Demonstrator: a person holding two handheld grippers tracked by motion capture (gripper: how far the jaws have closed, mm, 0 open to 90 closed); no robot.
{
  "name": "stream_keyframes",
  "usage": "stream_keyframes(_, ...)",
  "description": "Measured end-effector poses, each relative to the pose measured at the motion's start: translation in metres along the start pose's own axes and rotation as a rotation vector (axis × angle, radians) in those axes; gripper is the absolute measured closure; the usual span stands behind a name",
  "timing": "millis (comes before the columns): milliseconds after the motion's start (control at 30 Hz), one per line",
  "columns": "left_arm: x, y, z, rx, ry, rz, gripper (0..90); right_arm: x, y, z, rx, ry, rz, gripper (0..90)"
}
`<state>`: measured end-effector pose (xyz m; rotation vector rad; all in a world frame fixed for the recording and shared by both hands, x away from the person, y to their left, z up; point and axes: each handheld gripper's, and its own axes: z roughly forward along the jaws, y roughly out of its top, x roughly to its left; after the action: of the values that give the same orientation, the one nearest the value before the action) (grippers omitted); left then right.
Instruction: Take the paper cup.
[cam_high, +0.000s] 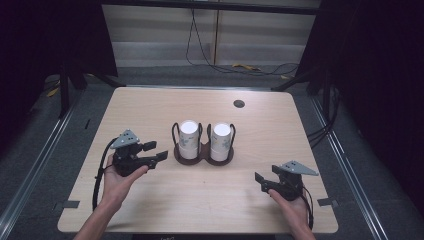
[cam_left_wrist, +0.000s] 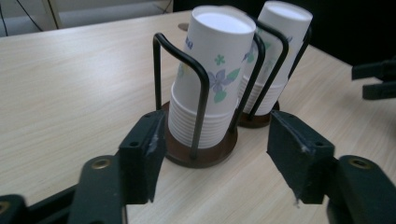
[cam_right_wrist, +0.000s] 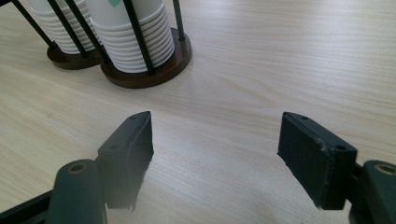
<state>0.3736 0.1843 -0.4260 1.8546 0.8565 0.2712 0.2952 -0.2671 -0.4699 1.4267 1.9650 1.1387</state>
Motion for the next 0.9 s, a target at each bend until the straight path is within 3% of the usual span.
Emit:
stream_keyframes(167, -0.002, 0.009, 0.004, 0.002, -0.017, 0.018, 32.3, 0.000, 0.000, 0.000, -0.001, 0.000, -0.007, 26.6)
stream_keyframes(367, -0.006, 0.032, 0.008, -0.016, -0.033, 0.028, 27.3, 0.001, 0.001, 0.001, 0.002, 0.004, -0.008, 26.6)
stream_keyframes(533, -0.008, 0.044, 0.011, -0.047, -0.033, 0.032, 28.5, 0.001, 0.001, 0.000, 0.006, 0.011, -0.006, 27.1)
stream_keyframes(700, -0.010, 0.055, 0.018, -0.042, -0.049, 0.063, 33.4, 0.002, 0.000, 0.001, 0.018, 0.015, -0.009, 27.5)
stream_keyframes(900, -0.007, 0.066, 0.031, -0.041, -0.050, 0.055, 34.4, 0.003, 0.001, 0.001, 0.018, 0.008, -0.016, 27.5)
